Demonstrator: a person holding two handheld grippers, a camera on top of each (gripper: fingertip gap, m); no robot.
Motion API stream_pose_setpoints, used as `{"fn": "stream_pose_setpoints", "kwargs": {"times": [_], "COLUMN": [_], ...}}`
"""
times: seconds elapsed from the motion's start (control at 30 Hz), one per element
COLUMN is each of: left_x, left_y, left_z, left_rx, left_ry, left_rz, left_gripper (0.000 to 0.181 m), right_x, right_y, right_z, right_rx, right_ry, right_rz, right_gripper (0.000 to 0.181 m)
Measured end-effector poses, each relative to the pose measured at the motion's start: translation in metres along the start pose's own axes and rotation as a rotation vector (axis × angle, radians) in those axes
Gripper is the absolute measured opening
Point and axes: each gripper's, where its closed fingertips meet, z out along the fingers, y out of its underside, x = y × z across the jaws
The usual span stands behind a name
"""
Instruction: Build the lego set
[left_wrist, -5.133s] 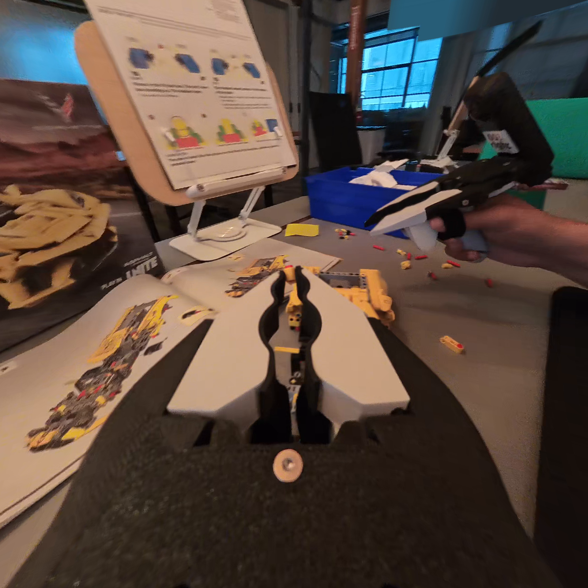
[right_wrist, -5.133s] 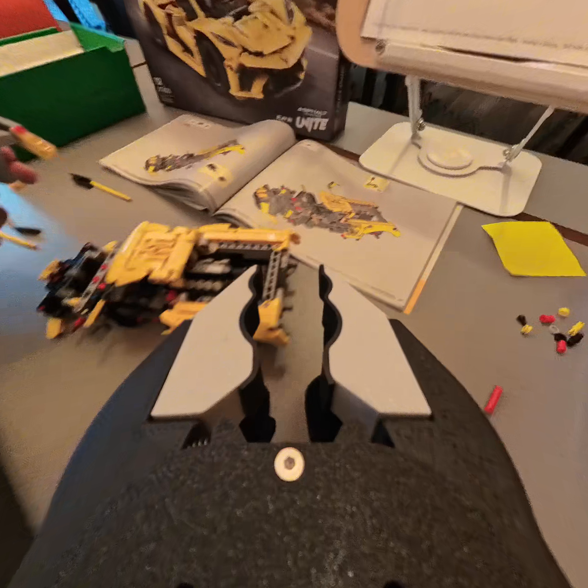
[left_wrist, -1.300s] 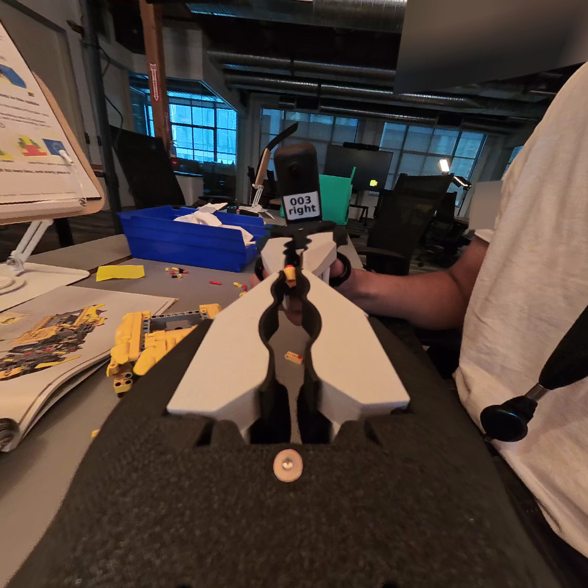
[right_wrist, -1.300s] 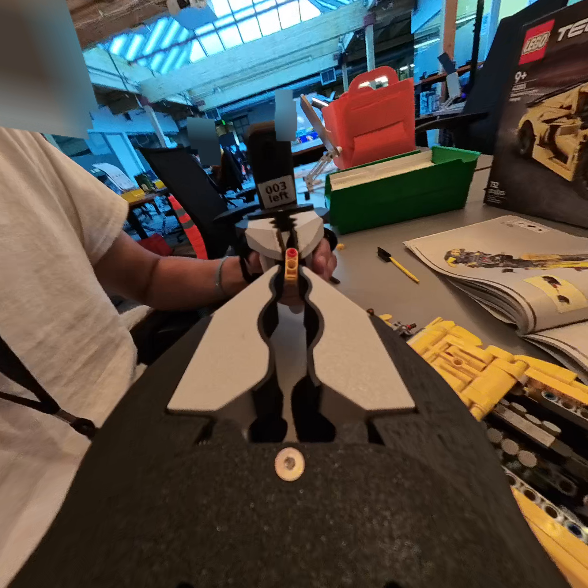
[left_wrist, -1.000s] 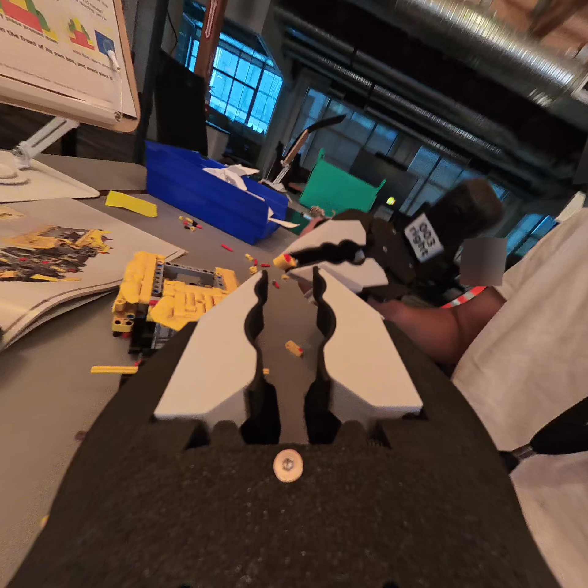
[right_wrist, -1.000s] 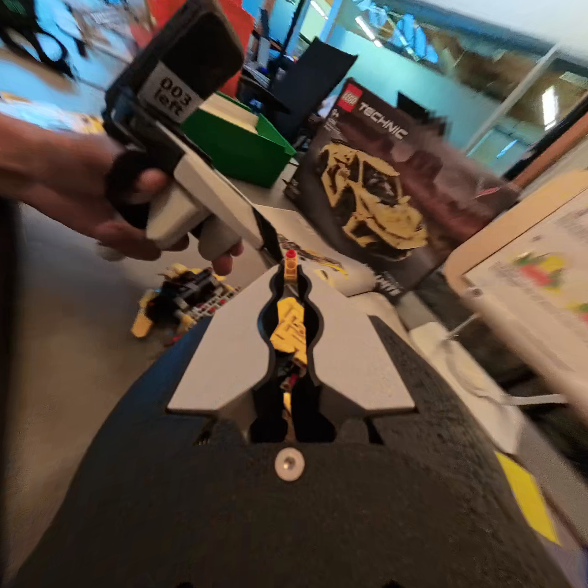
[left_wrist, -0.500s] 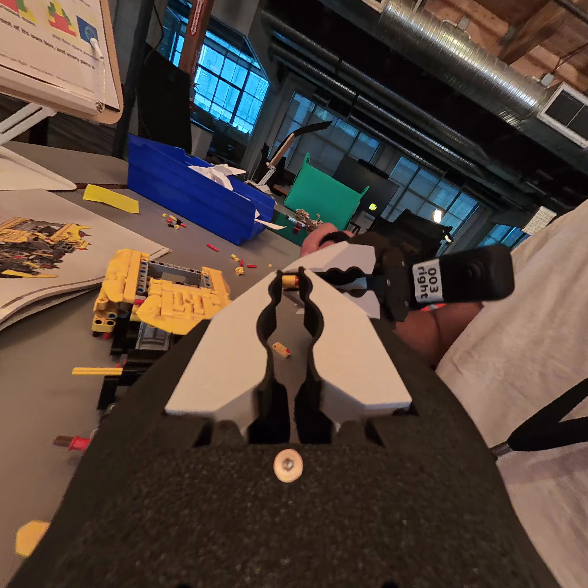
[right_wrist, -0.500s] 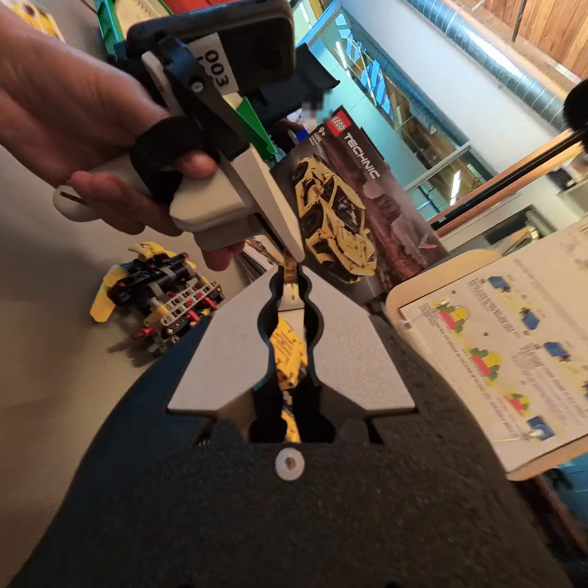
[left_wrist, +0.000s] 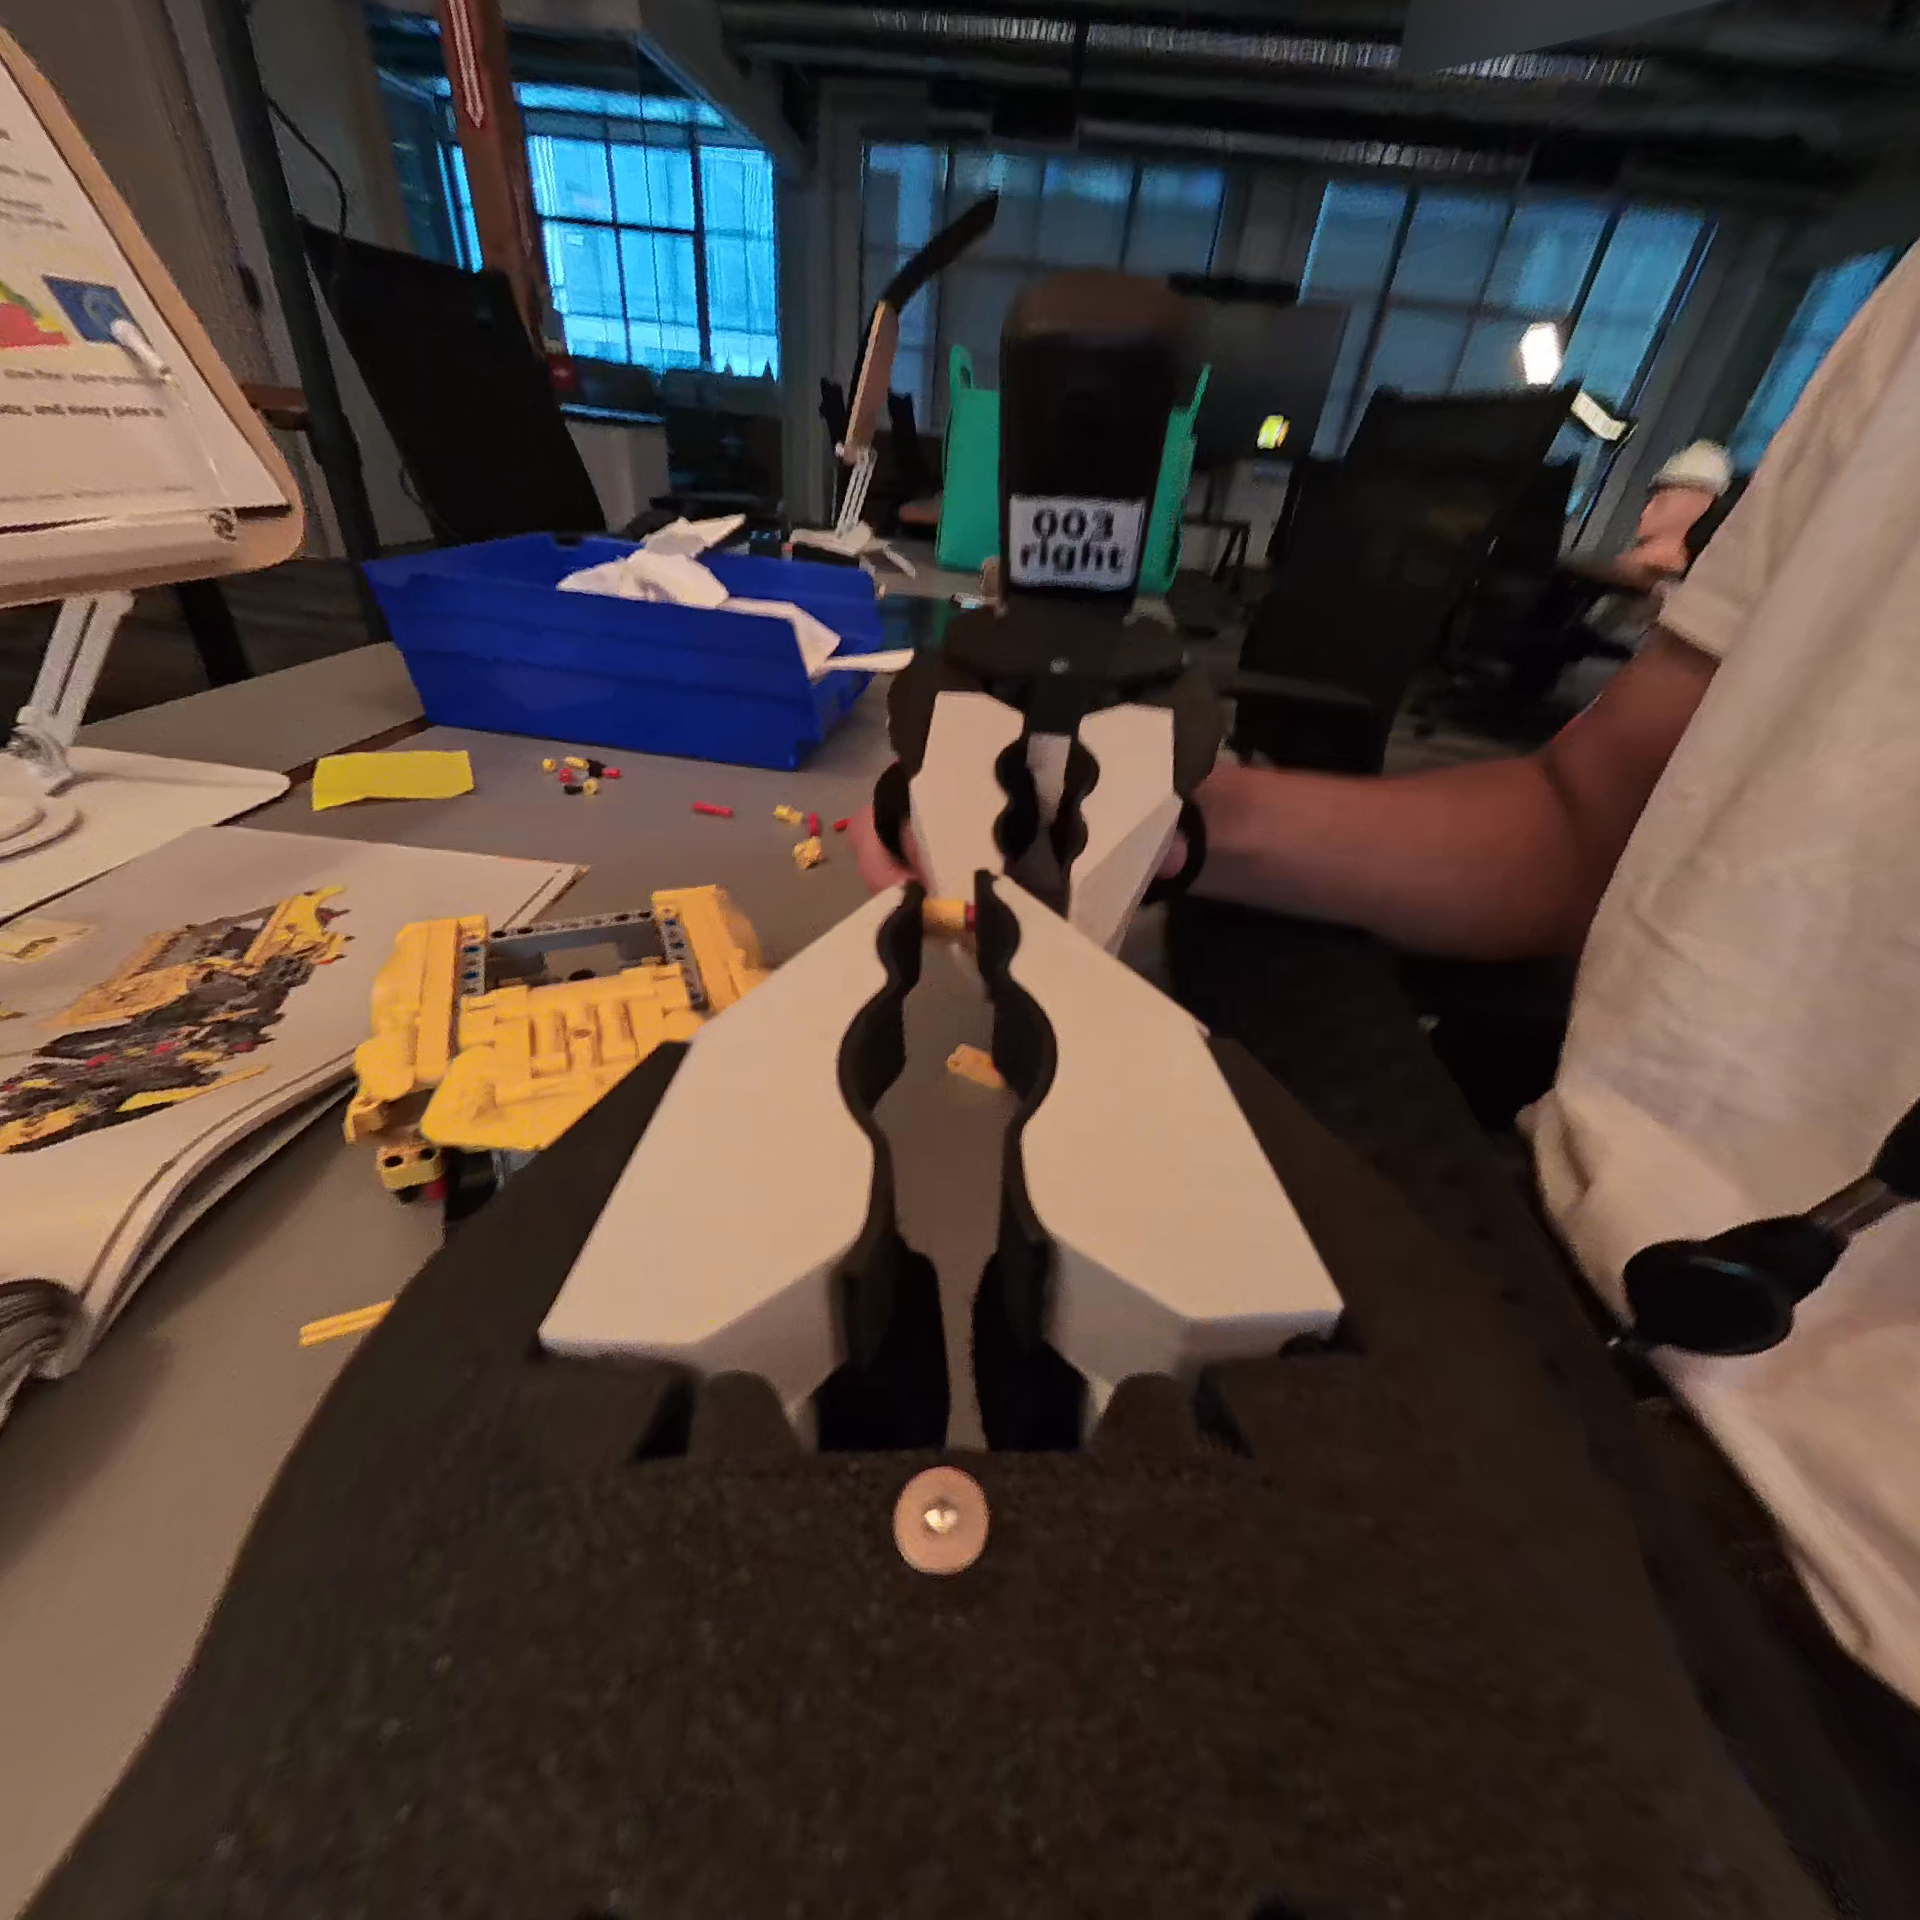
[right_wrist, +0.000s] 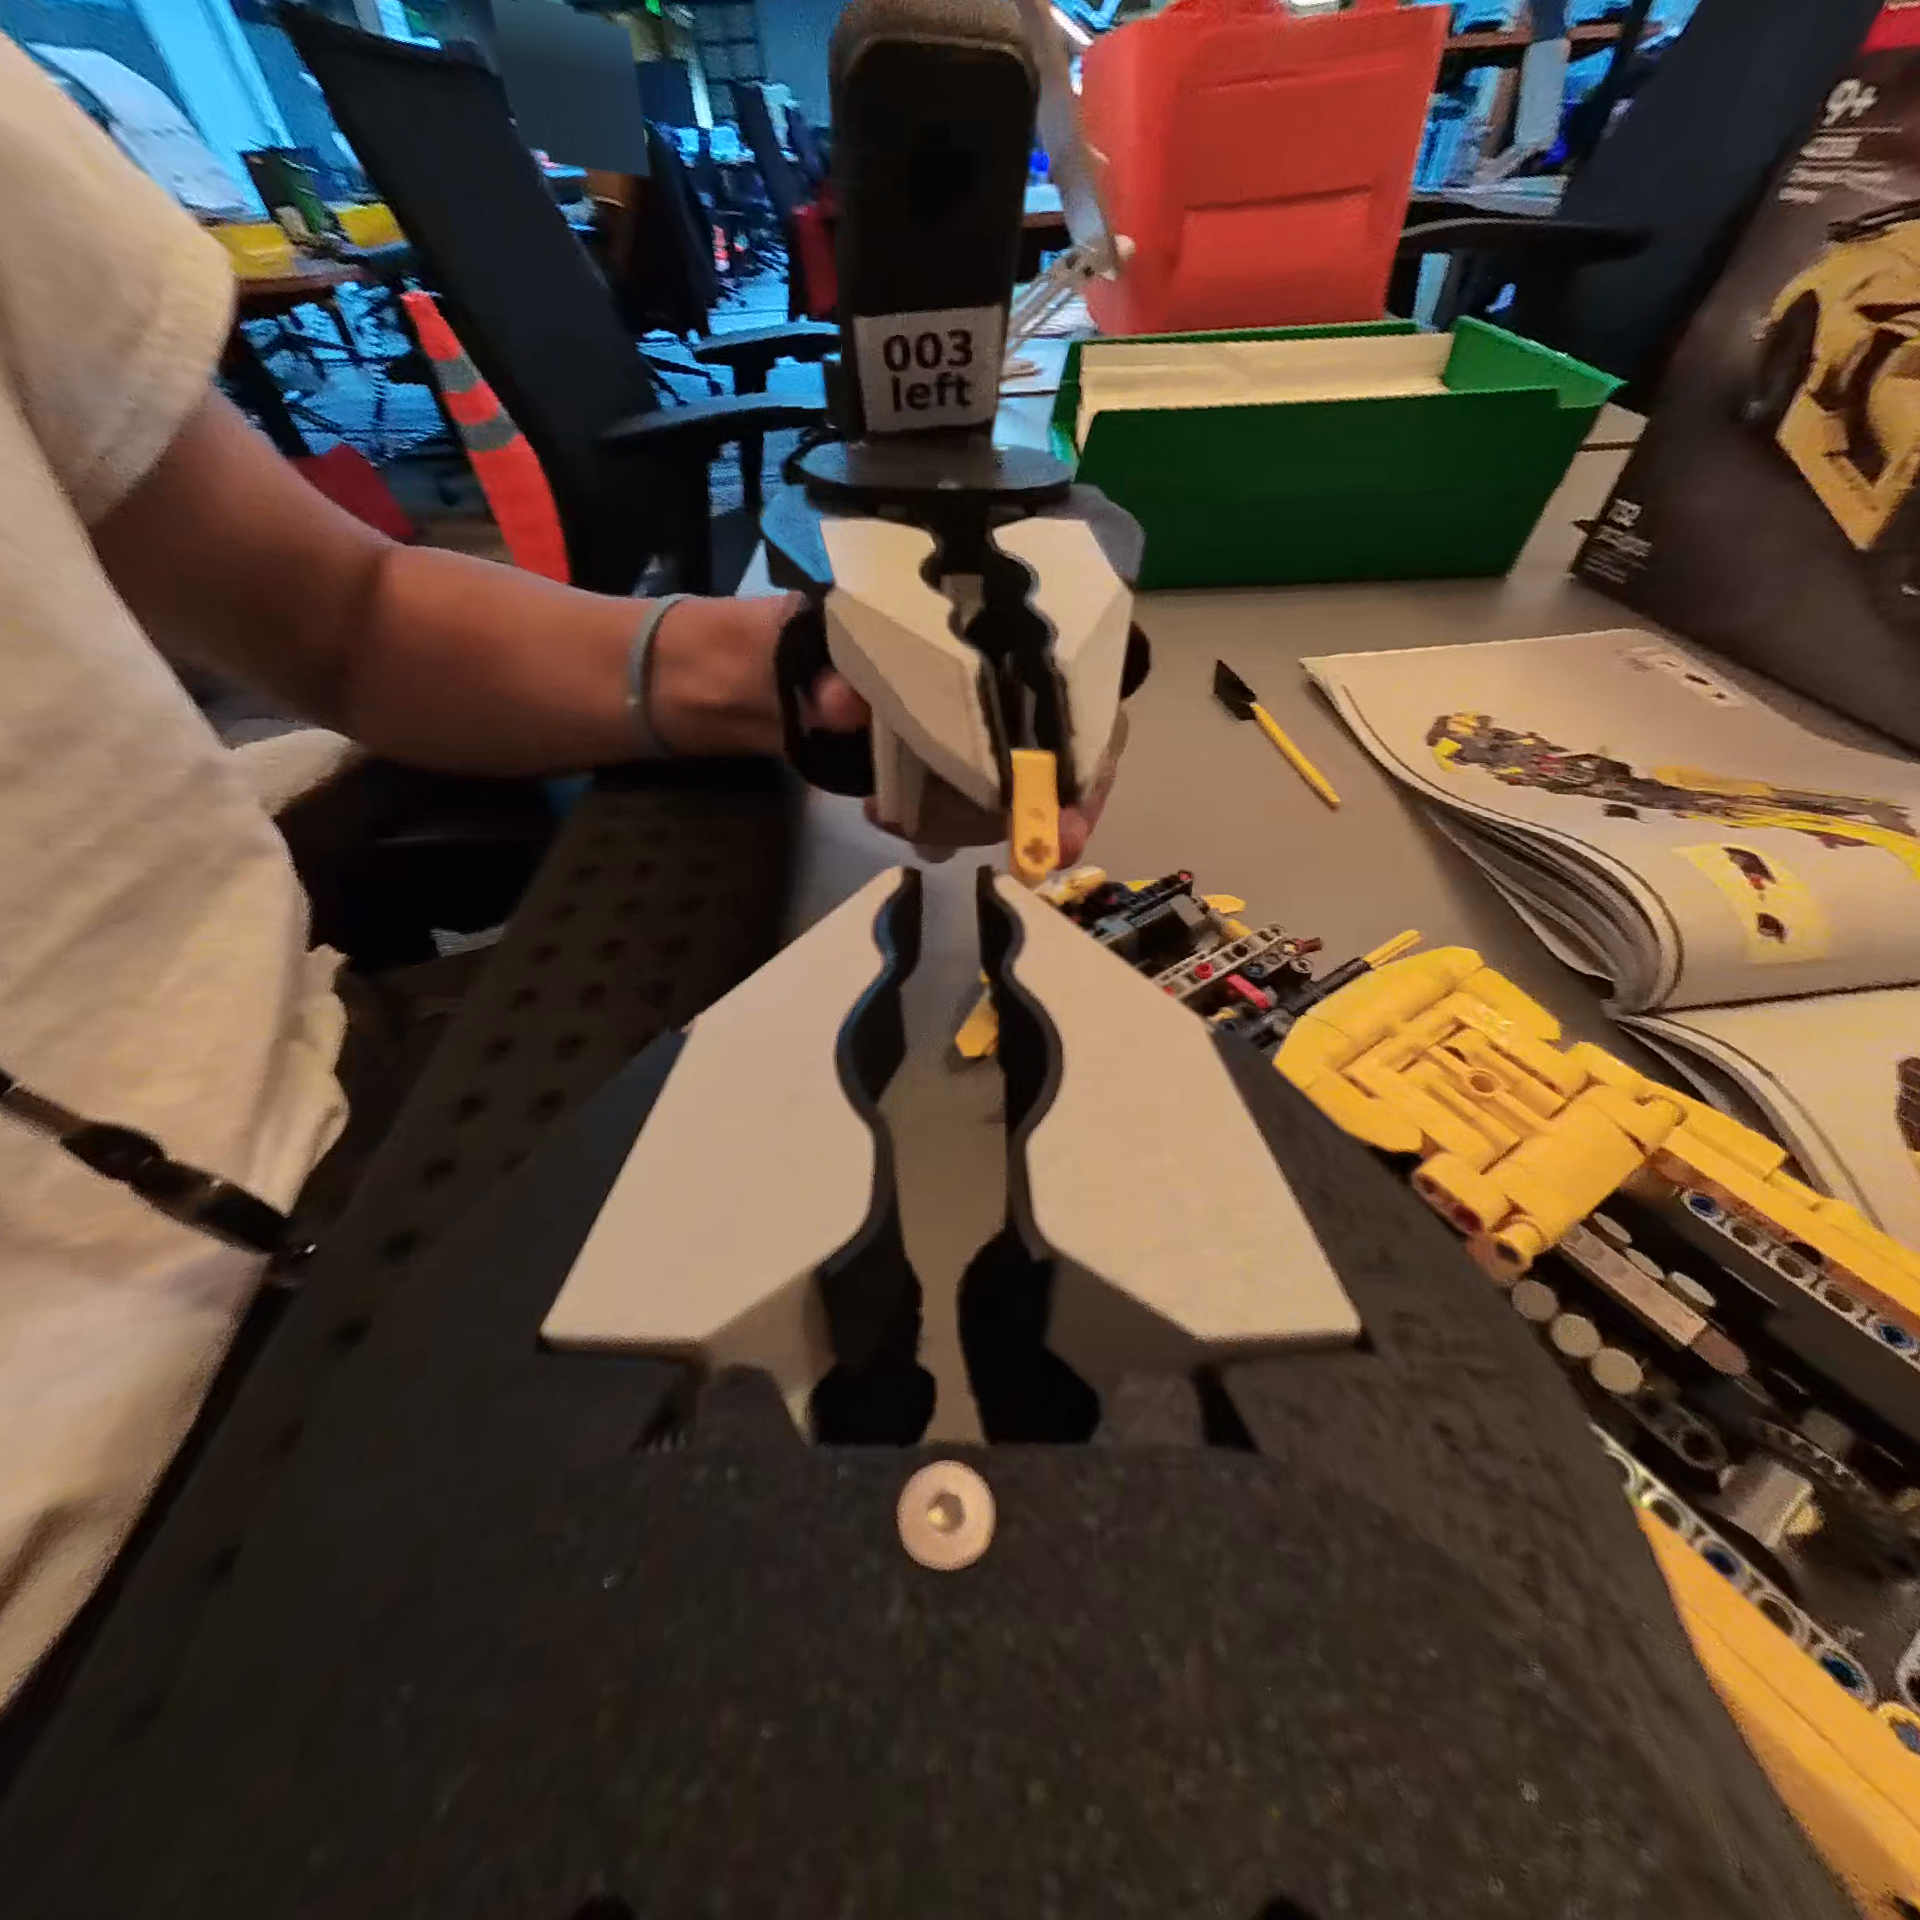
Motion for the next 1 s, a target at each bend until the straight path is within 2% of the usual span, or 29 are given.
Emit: {"fn": "stream_pose_setpoints", "kwargs": {"times": [0.13,0.47,0.7,0.77,0.83,0.9,1.0], "left_x": [0.002,0.002,0.007,0.009,0.002,-0.007,-0.019], "left_y": [0.015,0.013,0.020,0.022,0.022,0.018,0.019], "left_z": [0.003,0.002,0.006,0.008,0.007,0.006,0.005], "left_rx": [-0.090,-0.069,-0.104,-0.113,-0.117,-0.088,-0.082], "left_ry": [0.002,0.000,0.028,0.043,0.009,-0.037,-0.062], "left_rz": [0.053,0.073,0.058,0.018,-0.002,-0.034,-0.160], "left_gripper": [0.009,0.009,0.009,0.009,0.010,0.021,0.024], "right_x": [-0.001,0.008,0.008,0.006,0.014,0.028,0.044], "right_y": [0.006,0.009,0.014,0.017,0.017,0.016,0.012], "right_z": [-0.004,-0.010,-0.008,-0.005,-0.005,-0.008,-0.015], "right_rx": [-0.016,-0.023,-0.050,-0.073,-0.075,-0.076,-0.086], "right_ry": [-0.013,0.031,0.040,0.046,0.091,0.166,0.293], "right_rz": [-0.010,-0.016,-0.044,-0.067,-0.059,-0.039,-0.132], "right_gripper": [0.002,0.013,0.014,0.007,0.007,0.006,0.006]}}
